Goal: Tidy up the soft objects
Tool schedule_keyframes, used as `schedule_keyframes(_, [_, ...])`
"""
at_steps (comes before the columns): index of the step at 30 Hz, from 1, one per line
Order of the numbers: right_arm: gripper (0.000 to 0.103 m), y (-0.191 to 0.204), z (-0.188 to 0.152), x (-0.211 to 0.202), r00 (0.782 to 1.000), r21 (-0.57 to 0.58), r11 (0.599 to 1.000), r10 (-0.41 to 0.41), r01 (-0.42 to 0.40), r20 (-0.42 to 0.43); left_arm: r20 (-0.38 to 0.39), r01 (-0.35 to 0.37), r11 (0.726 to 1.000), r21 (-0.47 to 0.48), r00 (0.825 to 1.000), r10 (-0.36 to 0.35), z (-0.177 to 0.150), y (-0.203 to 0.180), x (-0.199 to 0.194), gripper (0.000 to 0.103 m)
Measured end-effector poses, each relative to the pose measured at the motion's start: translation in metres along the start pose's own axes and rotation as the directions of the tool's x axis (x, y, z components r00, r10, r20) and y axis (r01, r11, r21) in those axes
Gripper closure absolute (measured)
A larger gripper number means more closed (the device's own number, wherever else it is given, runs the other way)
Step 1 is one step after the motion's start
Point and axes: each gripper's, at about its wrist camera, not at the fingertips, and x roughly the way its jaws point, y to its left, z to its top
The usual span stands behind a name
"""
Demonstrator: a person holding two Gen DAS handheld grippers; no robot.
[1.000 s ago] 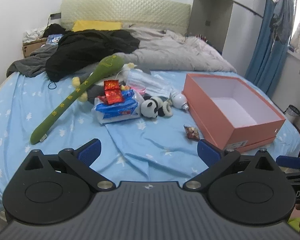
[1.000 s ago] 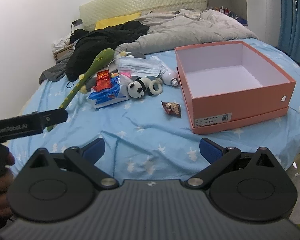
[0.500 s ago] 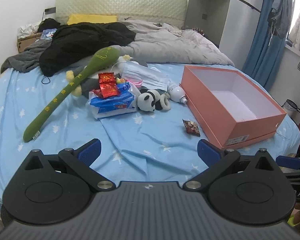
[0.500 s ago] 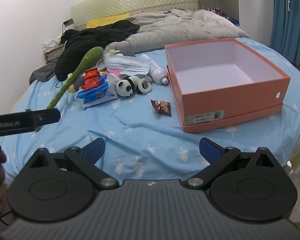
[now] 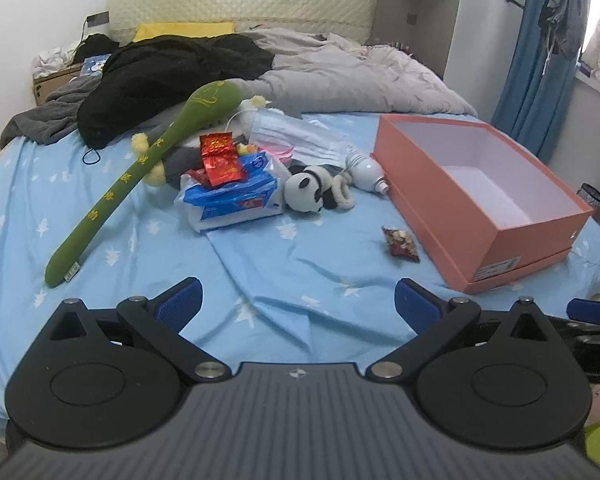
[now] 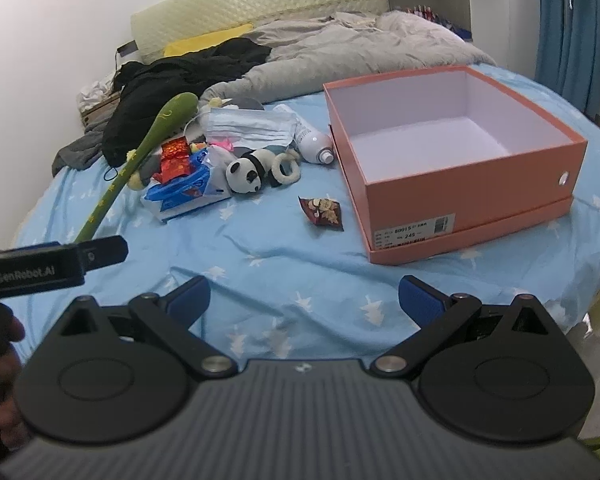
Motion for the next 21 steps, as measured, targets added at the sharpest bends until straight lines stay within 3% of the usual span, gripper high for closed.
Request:
schedule_keyframes(10, [0.001,0.009,0.000,0.024,1.000,-0.010,1.000,0.008,-0.008,-0.004,-0.049,-0.037,0.998,0.051,0.998,0.040,0.006,0.017,0.037,0.000])
schedule_keyframes(21, [0.001,0.022,0.005,0.052,1.000,-0.017,1.000,0.021,-0.021,-0.005,-0.043,-0.056,0.987,0.148,0.997,0.063,0.018,0.032,0.079,0.000])
